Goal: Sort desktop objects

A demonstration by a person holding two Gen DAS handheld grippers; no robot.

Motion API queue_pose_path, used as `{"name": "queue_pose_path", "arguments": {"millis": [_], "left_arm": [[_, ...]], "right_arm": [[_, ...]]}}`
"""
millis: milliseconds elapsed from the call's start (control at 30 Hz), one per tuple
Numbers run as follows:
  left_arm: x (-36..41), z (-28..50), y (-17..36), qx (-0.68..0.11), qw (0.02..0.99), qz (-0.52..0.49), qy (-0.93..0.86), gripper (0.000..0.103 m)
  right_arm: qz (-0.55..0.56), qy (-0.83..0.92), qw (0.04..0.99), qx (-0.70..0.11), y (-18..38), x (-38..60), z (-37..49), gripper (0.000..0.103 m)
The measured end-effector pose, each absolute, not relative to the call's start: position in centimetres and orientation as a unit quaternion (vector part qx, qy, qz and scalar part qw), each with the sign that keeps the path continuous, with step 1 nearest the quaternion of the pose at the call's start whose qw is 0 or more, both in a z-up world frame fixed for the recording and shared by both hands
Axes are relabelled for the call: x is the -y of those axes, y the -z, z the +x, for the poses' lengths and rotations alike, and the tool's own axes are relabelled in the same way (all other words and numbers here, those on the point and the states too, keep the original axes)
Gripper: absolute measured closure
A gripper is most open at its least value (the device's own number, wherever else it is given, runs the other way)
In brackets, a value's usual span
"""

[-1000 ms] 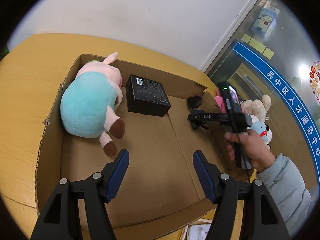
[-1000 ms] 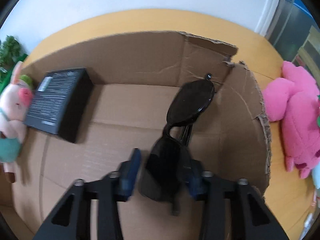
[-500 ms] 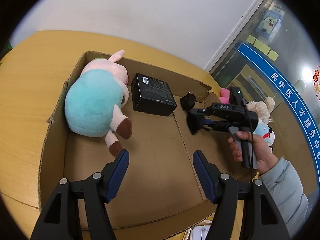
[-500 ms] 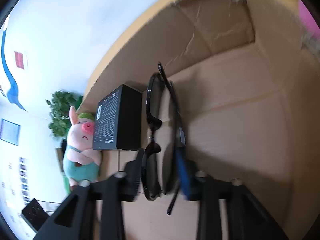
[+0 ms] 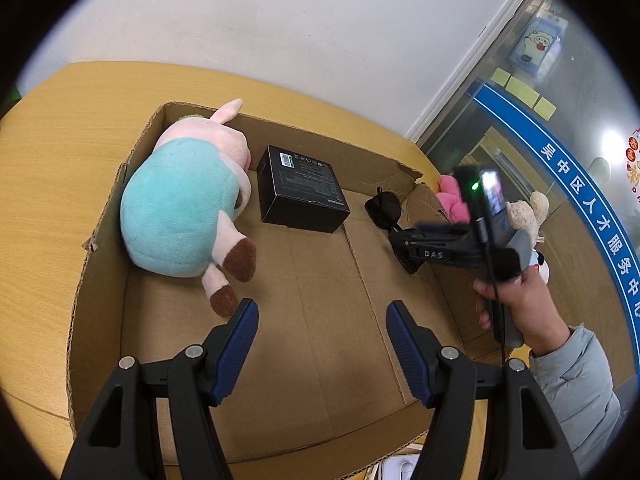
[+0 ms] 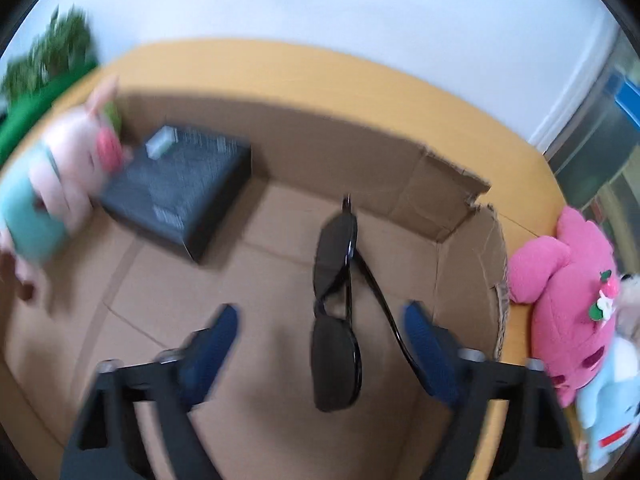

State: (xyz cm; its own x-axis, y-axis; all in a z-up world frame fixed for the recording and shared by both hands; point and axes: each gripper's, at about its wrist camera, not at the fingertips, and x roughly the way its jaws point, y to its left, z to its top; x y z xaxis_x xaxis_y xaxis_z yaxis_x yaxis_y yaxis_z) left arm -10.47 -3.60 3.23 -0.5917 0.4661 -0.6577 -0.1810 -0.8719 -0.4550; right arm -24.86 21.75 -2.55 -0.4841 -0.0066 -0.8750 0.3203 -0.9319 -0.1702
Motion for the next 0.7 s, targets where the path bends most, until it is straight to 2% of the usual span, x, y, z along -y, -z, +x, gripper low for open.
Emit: {"name": "queue_pose_path", "arguments": {"millis": [33, 100, 167, 267, 400, 600, 633, 700], "left_arm": [[3.6, -10.5, -3.2, 0.174, 0.186, -0.412, -0.875, 0.037], [3.6, -10.5, -3.2, 0.173, 0.187, -0.412, -0.875, 0.037], [3.6, -10.5, -3.1, 0.173, 0.188, -0.412, -0.875, 0.037], [3.6, -10.6, -3.0, 0.175, 0.188, -0.413, -0.874, 0.037], [3.6, -10.7, -2.9, 0.178, 0.188, -0.414, -0.873, 0.037], [3.2, -10.6, -2.7, 0.172, 0.188, -0.418, -0.872, 0.037], [3.1, -10.7, -2.7, 0.17, 0.188, -0.42, -0.872, 0.037], [3.2, -10.9, -2.6, 0.169, 0.187, -0.421, -0.871, 0.037]], "right_arm": [[0.514, 0.84, 0.102, -0.142, 3.5, -20.5, -25.6, 0.083], [0.539, 0.829, 0.12, -0.084, 4.4, -22.1, -26.2, 0.094], [0.549, 0.824, 0.132, -0.043, 4.7, -23.2, -26.4, 0.095], [0.559, 0.797, 0.202, 0.109, 4.8, -25.7, -26.9, 0.097], [0.544, 0.74, 0.296, 0.261, 5.4, -27.4, -27.3, 0.097], [0.536, 0.669, 0.302, 0.416, 8.5, -29.0, -27.6, 0.093], [0.534, 0.674, 0.29, 0.421, 8.7, -29.4, -27.5, 0.087], [0.535, 0.687, 0.267, 0.412, 8.3, -29.6, -27.2, 0.085]]}}
